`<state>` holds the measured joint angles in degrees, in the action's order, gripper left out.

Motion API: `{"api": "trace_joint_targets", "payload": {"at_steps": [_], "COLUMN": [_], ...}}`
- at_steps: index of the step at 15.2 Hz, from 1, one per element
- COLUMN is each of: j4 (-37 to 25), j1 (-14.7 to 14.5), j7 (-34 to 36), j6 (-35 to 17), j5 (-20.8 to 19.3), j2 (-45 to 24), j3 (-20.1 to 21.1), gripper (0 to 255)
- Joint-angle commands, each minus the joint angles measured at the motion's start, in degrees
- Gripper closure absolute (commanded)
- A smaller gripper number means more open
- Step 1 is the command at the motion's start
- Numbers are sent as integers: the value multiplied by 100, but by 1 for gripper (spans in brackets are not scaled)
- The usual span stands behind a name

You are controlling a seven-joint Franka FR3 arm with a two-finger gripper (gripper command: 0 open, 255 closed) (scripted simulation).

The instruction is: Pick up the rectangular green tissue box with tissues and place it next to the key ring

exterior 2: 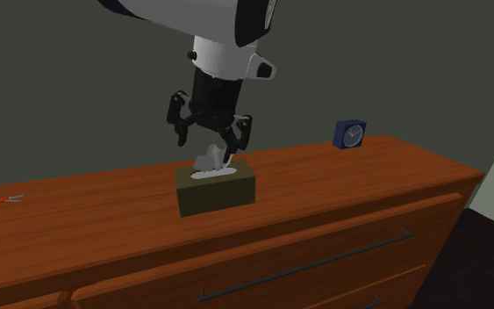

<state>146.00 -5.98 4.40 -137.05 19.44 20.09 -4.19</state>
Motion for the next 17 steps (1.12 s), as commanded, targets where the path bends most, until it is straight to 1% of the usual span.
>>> {"api": "trace_joint_targets", "payload": {"at_steps": [1,2,9,17], "j4": [-131,-185,-183,-187], "j1": [-151,-208,-388,-402], "j7": [-147,-219,-484,-510], "j6": [-513,-668,-1187,-1228], "j5": [442,610,998,1035], "j2": [-401,-538,-1063,-1109], "j3": [-74,-101,-78,-75], "gripper": [0,0,0,0]}}
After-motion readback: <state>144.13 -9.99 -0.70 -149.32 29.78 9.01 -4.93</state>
